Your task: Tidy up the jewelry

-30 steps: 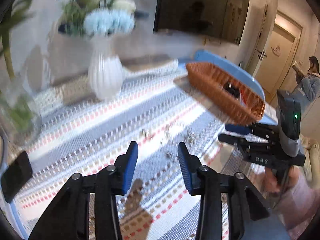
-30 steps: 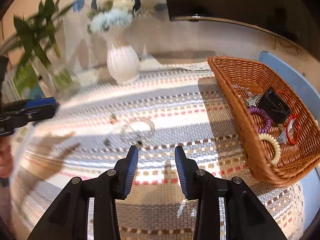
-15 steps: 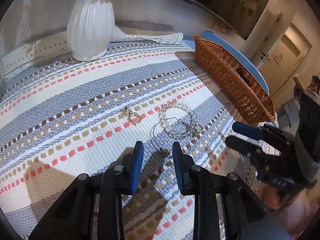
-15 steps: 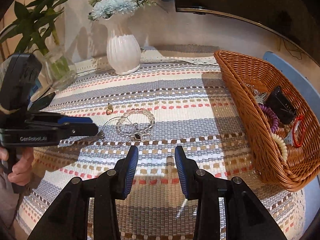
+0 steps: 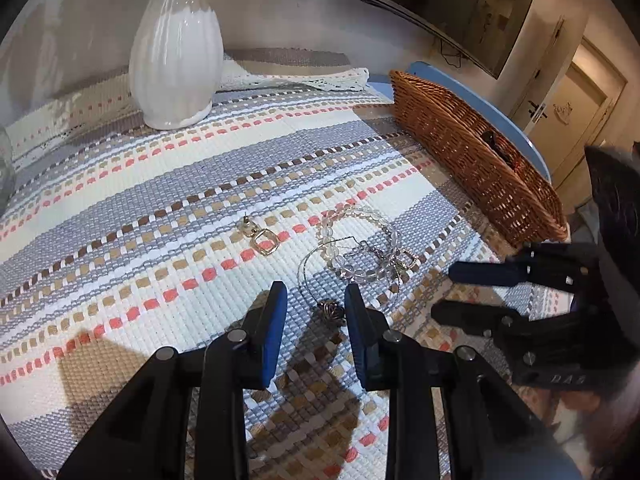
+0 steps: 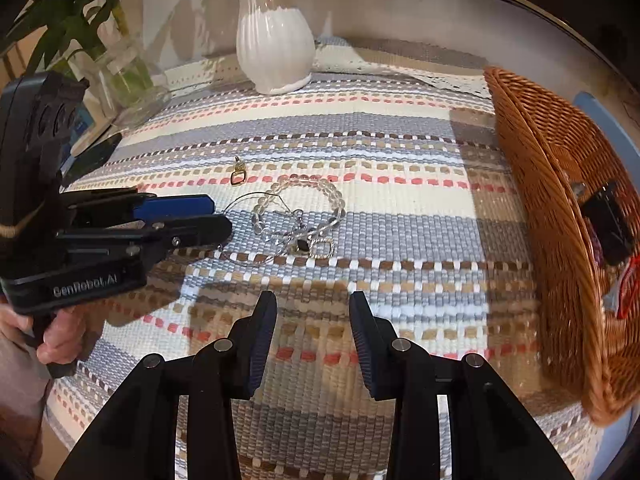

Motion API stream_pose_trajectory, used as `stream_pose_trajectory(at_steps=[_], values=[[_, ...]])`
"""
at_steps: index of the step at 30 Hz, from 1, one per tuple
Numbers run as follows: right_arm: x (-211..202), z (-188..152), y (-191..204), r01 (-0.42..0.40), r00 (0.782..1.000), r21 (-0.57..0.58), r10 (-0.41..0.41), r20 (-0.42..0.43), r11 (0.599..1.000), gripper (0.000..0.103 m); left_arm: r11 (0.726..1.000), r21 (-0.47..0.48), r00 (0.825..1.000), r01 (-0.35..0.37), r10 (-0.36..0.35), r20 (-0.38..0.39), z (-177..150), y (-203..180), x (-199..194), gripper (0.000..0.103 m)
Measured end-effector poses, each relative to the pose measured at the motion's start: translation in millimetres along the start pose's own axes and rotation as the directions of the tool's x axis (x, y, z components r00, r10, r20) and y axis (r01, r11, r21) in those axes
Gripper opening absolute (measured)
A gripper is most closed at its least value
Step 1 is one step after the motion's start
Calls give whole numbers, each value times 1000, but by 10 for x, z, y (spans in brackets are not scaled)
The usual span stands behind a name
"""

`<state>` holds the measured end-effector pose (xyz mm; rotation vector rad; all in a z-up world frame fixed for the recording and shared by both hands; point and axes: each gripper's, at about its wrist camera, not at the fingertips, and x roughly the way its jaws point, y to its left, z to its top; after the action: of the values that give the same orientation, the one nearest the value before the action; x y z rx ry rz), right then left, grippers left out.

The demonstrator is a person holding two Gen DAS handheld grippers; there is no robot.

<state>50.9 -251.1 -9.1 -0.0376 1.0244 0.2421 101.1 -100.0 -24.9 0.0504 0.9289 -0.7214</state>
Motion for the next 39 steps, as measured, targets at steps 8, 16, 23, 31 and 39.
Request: stream_pose_trajectory(at_steps=[8, 16, 23, 31, 39], values=[[114, 193, 37, 4, 1000, -37, -5, -2, 999, 38, 999, 47, 999, -11, 9, 43, -5, -71, -64, 9], [219, 222, 213, 76, 996, -112, -72, 43, 991, 37, 996, -76, 988, 51, -39, 149, 73, 269, -386, 9], [212, 215, 183, 56, 997, -99, -50, 60, 993, 26, 980, -172, 979, 101, -67, 194, 73, 559, -510, 9], [97, 23, 289, 57, 995, -114, -47, 86, 992, 4, 981, -157, 976, 117, -84, 201, 39, 494, -517, 9], [-213, -284, 89, -16, 989, 46, 9, 150, 999, 4, 978, -116, 961, 170, -139, 239, 20, 364, -639, 9]])
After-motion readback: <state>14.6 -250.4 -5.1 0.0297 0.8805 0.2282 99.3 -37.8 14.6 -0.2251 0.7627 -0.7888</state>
